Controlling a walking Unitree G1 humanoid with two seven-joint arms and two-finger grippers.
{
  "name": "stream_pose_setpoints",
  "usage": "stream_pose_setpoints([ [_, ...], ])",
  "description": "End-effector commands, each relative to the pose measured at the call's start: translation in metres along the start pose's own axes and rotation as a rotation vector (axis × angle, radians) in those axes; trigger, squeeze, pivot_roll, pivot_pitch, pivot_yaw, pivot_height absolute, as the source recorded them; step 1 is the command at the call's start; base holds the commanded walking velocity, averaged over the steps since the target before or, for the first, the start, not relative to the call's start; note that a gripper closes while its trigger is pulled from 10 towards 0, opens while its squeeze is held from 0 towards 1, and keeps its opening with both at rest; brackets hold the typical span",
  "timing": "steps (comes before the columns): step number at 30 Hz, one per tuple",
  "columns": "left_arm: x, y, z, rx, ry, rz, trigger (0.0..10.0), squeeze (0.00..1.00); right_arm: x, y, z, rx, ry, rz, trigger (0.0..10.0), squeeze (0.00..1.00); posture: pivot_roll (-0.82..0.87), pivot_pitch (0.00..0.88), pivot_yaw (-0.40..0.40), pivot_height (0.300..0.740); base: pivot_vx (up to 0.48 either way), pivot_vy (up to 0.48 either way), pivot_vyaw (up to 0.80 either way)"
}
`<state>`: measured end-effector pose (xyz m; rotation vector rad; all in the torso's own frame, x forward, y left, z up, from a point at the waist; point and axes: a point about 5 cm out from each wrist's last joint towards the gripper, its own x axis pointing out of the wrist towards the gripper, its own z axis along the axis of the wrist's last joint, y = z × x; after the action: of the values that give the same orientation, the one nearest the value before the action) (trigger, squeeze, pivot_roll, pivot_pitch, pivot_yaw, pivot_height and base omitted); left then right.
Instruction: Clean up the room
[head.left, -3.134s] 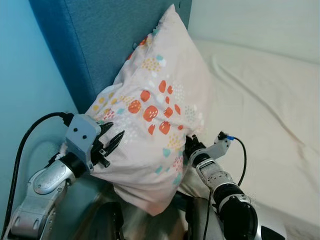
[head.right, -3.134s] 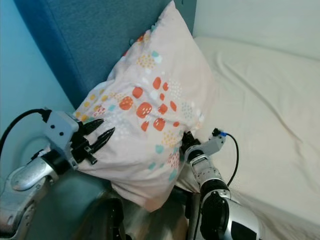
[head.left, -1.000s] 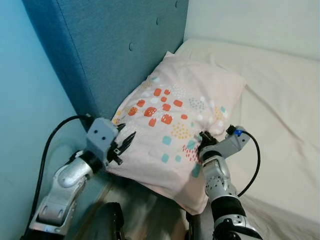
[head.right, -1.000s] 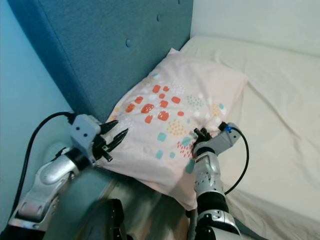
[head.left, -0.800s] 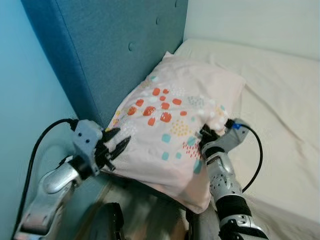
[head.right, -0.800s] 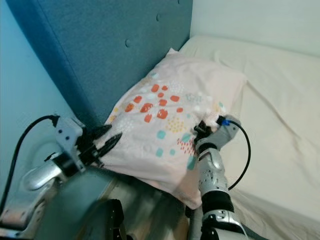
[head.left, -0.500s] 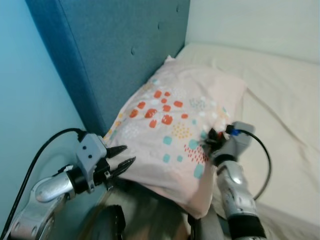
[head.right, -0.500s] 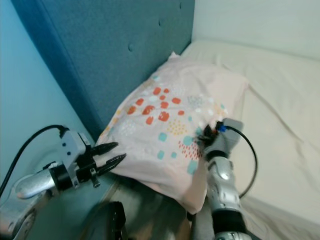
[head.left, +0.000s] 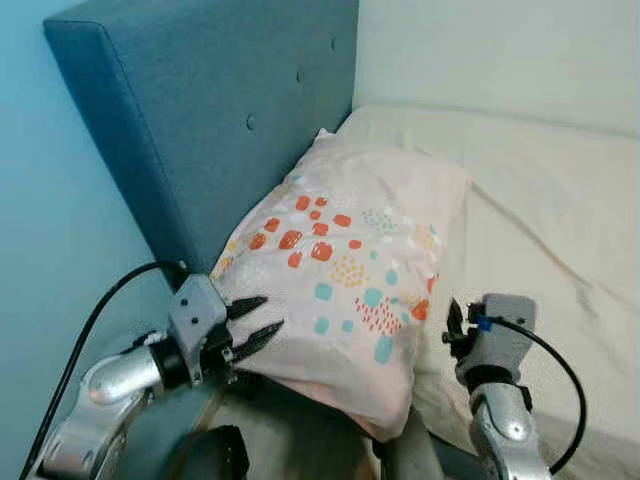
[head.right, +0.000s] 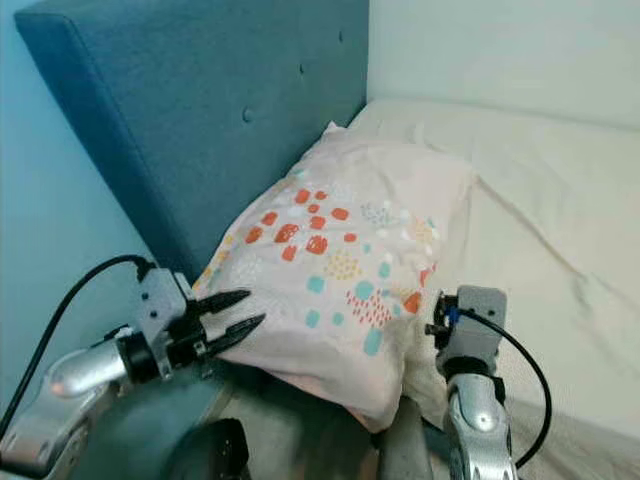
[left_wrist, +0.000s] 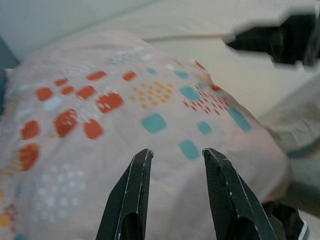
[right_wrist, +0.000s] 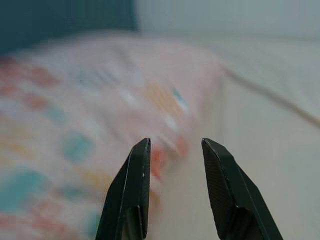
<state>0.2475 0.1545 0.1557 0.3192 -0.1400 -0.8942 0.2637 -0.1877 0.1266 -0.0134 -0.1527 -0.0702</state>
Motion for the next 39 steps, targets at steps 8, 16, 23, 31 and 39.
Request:
stream_pose_setpoints([
  [8, -0.018, 0.037, -0.023, 0.008, 0.132, 0.322, 10.0, 0.00, 0.005, 0.091, 0.000, 0.029, 0.227, 0.828, 0.0, 0.00, 0.02, 0.138, -0.002, 0.576, 0.000, 0.000, 0.00],
  [16, -0.045, 0.038, -0.028, 0.013, 0.197, 0.352, 10.0, 0.00, 0.014, 0.105, -0.029, -0.126, 0.400, 1.068, 0.0, 0.00, 0.06, 0.158, -0.057, 0.576, 0.000, 0.000, 0.00],
  [23, -0.066, 0.039, -0.032, 0.026, 0.250, 0.410, 10.0, 0.00, 0.015, 0.109, -0.037, -0.272, 0.558, 1.284, 0.0, 0.00, 0.08, 0.174, -0.085, 0.576, 0.000, 0.000, 0.00],
  [31, -0.062, 0.032, -0.031, 0.024, 0.244, 0.385, 10.0, 0.00, 0.002, 0.121, -0.062, -0.323, 0.700, 1.443, 0.0, 0.00, 0.08, 0.185, -0.077, 0.576, 0.000, 0.000, 0.00],
  [39, -0.050, 0.027, -0.022, 0.039, 0.195, 0.316, 10.0, 0.00, 0.021, 0.134, -0.077, -0.766, 0.519, 1.316, 0.0, 0.00, 0.08, 0.192, -0.069, 0.576, 0.000, 0.000, 0.00],
])
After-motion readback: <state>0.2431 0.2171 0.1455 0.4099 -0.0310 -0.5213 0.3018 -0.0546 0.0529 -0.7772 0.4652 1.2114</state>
